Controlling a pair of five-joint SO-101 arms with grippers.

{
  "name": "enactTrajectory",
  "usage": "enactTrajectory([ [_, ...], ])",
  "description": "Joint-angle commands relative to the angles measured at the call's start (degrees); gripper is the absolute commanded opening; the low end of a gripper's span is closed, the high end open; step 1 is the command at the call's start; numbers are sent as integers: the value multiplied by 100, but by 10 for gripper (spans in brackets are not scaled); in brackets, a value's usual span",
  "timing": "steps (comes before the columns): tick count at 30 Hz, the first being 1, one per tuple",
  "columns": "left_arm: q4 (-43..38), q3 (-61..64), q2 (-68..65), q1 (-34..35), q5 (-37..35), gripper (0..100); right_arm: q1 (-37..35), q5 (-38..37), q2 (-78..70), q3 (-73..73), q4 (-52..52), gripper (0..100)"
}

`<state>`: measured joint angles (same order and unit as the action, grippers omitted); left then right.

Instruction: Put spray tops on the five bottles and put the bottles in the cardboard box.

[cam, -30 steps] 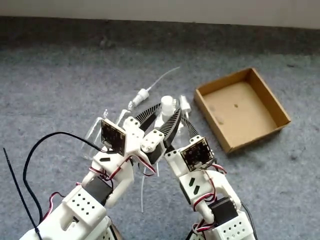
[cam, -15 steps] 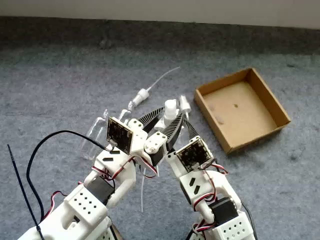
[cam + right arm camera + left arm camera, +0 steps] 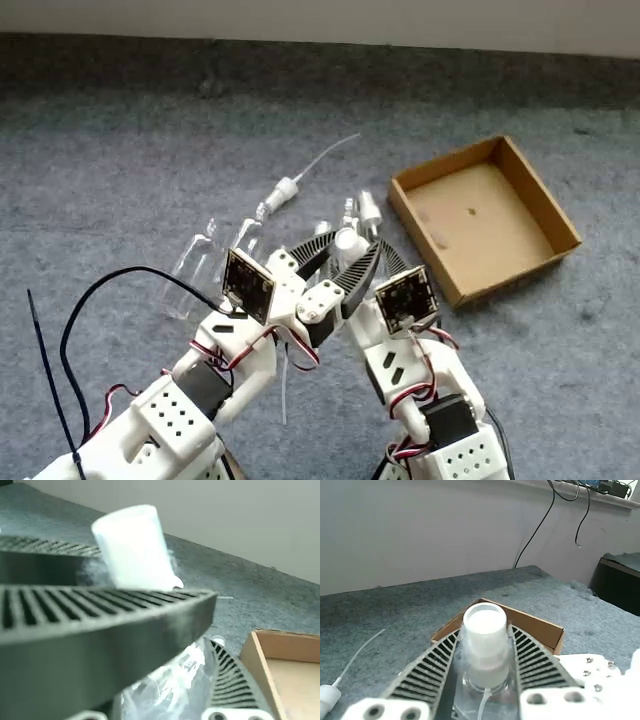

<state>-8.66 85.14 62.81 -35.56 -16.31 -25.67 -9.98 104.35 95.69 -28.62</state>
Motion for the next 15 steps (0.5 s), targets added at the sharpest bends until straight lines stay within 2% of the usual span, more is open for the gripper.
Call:
enactTrajectory([
  [1, 88, -145, -84, -4, 79, 138, 207, -334, 119, 637, 40, 112],
  [4, 264, -136, -84, -4, 79, 246, 224, -360, 119, 646, 40, 112],
  [7, 545, -189, -75, -4, 79, 309, 224, -369, 119, 664, 48, 112],
  [11, 545, -189, 48, 277, 53, 329, 233, -343, 119, 673, 48, 112],
  [15, 765, -57, 1007, 453, 44, 329, 233, -343, 119, 673, 48, 112],
])
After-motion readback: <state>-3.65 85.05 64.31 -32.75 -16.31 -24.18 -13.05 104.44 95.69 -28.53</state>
